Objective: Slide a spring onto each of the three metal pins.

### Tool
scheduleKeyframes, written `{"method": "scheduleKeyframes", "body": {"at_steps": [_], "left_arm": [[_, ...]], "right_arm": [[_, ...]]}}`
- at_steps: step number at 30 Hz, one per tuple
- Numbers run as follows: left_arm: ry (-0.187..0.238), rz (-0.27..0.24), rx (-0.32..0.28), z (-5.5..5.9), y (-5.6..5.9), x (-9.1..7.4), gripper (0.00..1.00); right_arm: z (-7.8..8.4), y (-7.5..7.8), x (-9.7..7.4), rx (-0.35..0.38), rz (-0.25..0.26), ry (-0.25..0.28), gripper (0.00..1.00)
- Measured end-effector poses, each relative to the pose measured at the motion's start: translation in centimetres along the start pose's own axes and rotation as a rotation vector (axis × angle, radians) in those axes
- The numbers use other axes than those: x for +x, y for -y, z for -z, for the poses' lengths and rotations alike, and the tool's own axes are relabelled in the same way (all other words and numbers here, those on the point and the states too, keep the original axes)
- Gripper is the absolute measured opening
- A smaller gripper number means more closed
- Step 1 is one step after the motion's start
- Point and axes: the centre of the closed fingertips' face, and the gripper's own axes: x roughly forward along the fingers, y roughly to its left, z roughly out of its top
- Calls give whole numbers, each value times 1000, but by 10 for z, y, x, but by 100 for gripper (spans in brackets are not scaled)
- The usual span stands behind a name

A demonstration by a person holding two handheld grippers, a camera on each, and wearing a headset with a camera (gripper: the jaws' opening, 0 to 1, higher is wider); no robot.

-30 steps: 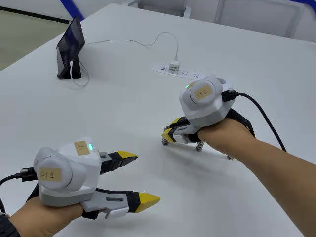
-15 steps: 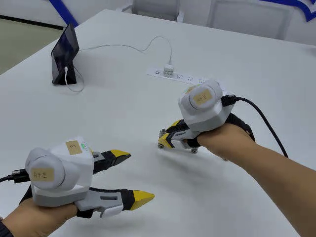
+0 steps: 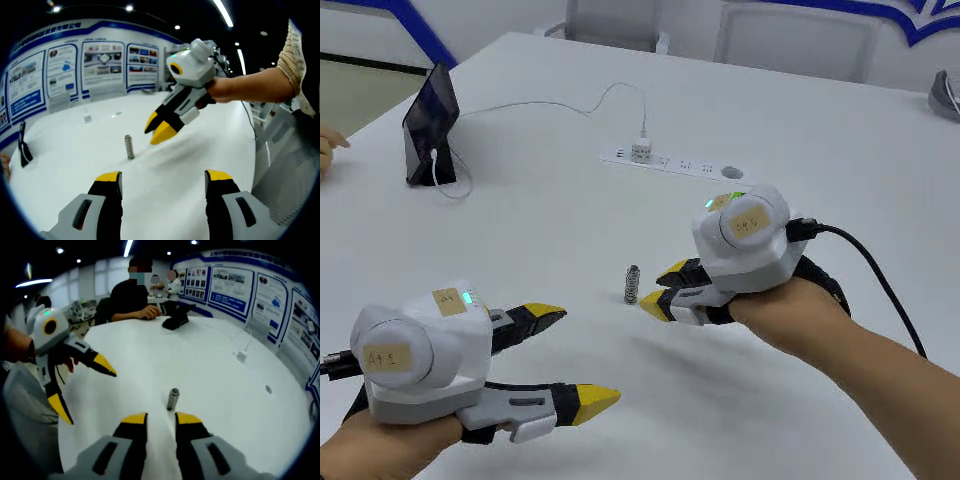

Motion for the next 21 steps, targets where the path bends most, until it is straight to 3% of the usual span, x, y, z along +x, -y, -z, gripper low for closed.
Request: {"method": "scheduleKeyframes", "body": {"at_steps": [10, 21], "left_arm": [[-3, 0, 2, -1, 2, 0, 71], [0, 4, 4, -4, 6, 2, 73]], "right_arm": [[8, -11, -22, 25, 11, 49, 26], [29, -12, -46, 60, 32, 69, 29]]}}
